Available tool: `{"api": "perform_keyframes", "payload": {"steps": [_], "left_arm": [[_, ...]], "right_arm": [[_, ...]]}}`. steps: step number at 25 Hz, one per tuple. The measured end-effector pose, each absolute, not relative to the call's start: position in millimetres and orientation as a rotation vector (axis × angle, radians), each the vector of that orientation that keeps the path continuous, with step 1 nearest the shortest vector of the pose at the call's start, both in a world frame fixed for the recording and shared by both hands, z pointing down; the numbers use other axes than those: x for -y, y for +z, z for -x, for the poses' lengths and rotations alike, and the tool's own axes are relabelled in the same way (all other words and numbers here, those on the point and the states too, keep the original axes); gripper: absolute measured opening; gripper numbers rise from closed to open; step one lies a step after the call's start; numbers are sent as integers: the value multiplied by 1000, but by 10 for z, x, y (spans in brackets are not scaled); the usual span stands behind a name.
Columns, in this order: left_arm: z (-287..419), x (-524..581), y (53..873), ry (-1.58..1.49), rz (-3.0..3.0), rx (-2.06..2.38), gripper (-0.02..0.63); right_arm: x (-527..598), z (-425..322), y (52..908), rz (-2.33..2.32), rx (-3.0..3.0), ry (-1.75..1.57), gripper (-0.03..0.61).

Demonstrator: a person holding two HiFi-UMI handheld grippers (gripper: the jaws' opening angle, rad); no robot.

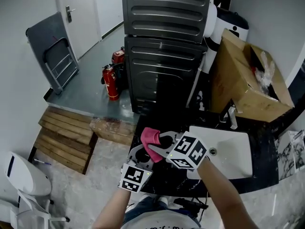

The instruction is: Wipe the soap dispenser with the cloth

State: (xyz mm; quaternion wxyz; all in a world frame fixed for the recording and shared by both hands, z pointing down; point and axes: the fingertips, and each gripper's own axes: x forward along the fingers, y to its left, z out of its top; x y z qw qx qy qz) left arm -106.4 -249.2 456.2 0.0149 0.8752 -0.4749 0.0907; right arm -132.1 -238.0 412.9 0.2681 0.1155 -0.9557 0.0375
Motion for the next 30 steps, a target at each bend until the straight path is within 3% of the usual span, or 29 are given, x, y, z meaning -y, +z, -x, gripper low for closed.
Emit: {"api": "perform_keyframes", "payload": {"steps": [12,23,30], "left_arm": [[1060,2499,4559,285,-2708,1401,94],[1497,2637,4699,-521,-2046,1191,92],[1623,2598,4820,-636,-1922,1201,92]], "right_arm": [[2808,779,3970,-823,2591,166,49],[2589,139,3958,-1182,2636,407,49],[2473,199,4252,-1199,2554,403,49]]}}
